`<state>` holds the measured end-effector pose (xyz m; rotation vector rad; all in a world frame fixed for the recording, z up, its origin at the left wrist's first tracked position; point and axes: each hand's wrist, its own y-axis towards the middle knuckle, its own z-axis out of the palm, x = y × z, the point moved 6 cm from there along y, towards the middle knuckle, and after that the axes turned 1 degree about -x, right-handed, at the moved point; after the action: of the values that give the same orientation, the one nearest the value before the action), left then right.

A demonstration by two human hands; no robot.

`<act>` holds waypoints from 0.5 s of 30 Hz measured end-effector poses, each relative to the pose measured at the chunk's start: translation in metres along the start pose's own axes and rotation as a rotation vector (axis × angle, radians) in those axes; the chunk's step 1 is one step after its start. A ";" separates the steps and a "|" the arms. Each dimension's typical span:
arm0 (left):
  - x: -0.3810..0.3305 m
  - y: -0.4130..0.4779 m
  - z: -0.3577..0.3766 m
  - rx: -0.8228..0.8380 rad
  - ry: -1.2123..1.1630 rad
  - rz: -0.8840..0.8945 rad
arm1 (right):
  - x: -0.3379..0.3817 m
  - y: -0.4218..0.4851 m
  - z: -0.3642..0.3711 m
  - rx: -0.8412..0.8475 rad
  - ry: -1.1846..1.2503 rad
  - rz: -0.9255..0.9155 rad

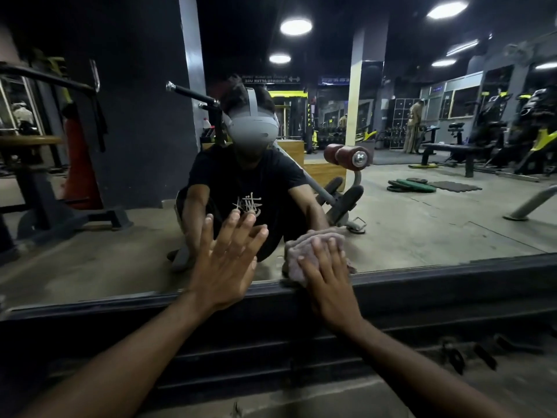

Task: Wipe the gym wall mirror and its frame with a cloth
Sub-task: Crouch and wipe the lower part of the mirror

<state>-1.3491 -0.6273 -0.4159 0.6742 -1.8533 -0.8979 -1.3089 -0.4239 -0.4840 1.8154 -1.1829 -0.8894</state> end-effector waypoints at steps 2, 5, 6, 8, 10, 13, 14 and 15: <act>-0.003 0.011 -0.002 0.012 -0.003 0.018 | -0.017 0.013 -0.016 0.026 -0.068 -0.097; -0.007 0.054 -0.011 -0.030 0.019 -0.020 | -0.084 0.054 -0.073 -0.197 -0.007 0.212; -0.007 0.071 -0.014 -0.045 0.012 -0.044 | -0.108 0.071 -0.093 -0.318 0.016 0.415; -0.007 0.110 -0.021 -0.073 -0.010 -0.066 | -0.143 0.109 -0.131 -0.534 0.085 0.782; -0.007 0.144 -0.024 -0.078 -0.019 -0.091 | -0.145 0.153 -0.143 -0.576 0.154 0.878; -0.008 0.161 -0.021 -0.064 -0.006 -0.137 | -0.096 0.184 -0.124 -0.384 0.059 0.384; -0.008 0.156 -0.020 -0.062 -0.001 -0.150 | -0.081 0.174 -0.109 -0.290 0.035 0.188; -0.012 0.149 -0.019 -0.062 0.002 -0.162 | -0.077 0.156 -0.101 -0.212 0.006 0.025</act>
<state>-1.3376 -0.5374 -0.2953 0.7951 -1.7799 -1.0545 -1.3081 -0.3697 -0.2908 1.6281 -1.0630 -0.9564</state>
